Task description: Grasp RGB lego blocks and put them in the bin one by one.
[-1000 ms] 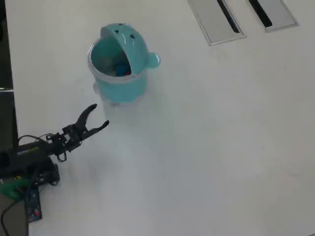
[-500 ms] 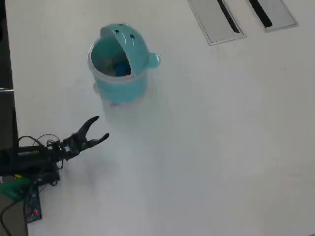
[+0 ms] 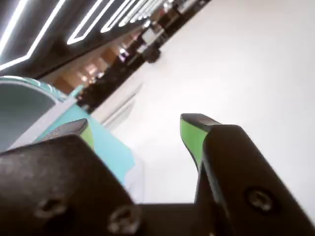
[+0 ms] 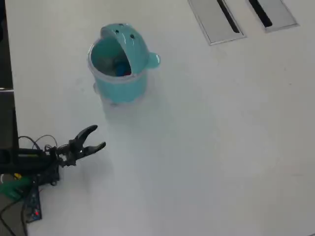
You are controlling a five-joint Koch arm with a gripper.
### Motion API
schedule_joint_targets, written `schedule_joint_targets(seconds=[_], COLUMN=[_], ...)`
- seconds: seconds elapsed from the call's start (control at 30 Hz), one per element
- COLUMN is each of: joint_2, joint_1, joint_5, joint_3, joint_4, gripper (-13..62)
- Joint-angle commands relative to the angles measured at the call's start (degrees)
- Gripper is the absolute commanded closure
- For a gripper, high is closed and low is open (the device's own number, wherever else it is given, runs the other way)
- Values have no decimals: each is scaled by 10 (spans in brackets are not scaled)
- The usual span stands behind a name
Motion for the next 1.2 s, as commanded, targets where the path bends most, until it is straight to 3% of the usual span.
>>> schedule_joint_targets(seconds=[0.0, 0.77, 1.17], joint_2=[40, 39, 38], joint_1=[0, 76, 106], joint_5=[9, 165, 321], joint_3=[10, 58, 58], joint_4=[-73, -4, 292], gripper=[163, 141, 137])
